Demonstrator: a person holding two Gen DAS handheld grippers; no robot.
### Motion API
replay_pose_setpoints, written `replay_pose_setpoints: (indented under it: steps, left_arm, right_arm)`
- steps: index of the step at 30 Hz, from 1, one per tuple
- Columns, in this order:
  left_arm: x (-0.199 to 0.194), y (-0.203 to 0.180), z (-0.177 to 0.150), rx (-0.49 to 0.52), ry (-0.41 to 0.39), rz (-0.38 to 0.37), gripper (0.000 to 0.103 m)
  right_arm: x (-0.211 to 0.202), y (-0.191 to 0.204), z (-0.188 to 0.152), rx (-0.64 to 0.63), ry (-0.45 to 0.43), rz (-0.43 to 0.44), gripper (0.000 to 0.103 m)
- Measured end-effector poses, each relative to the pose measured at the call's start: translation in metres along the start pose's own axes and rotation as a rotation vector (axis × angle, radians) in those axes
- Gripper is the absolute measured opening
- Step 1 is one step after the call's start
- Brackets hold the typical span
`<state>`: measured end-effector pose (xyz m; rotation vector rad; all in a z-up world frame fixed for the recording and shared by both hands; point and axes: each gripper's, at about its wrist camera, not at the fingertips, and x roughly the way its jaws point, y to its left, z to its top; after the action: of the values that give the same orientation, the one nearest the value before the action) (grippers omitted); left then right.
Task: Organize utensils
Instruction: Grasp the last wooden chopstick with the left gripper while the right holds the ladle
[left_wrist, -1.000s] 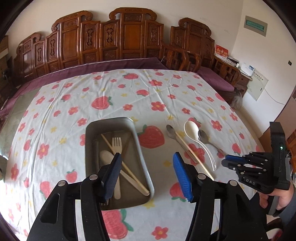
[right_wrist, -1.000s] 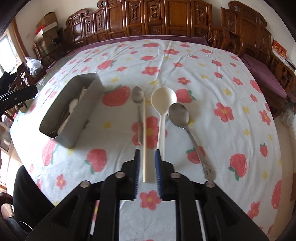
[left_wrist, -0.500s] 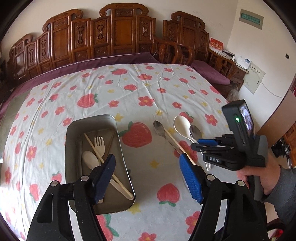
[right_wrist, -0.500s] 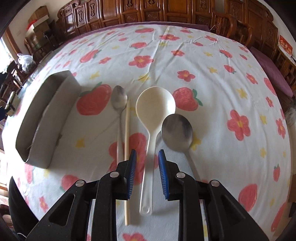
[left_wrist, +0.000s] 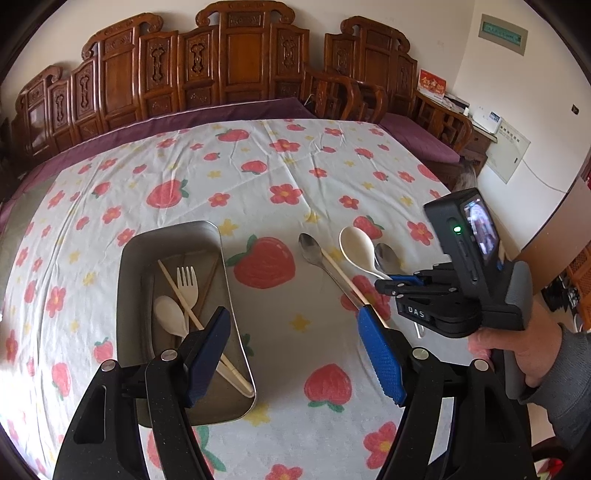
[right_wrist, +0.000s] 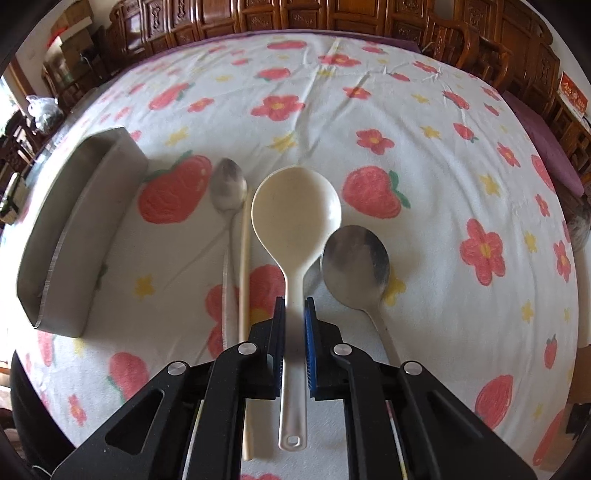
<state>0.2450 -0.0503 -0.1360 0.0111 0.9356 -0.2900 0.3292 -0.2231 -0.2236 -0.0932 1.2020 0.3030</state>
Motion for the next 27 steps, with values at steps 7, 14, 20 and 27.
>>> replay_pose_setpoints:
  steps: [7,14,20,27]
  left_arm:
    - [0.020,-0.015,0.007,-0.004,0.023,-0.006,0.069]
    - [0.054,-0.043,0.015,-0.003,0.073,-0.030,0.068]
    - [0.087,-0.066,0.018,0.011,0.124,-0.043,0.059]
    - [0.126,-0.075,0.026,0.031,0.179,0.009,0.040]
  right_arm:
    - [-0.044,-0.008,-0.016,0.021,-0.084,0.052,0.011]
    - [-0.070,-0.033,-0.045,0.025,-0.114,0.037,0.011]
    - [-0.079,-0.055,-0.069,0.037,-0.126,0.009,0.011]
    - [-0.082,-0.070,-0.084,0.070,-0.139,0.018,0.011]
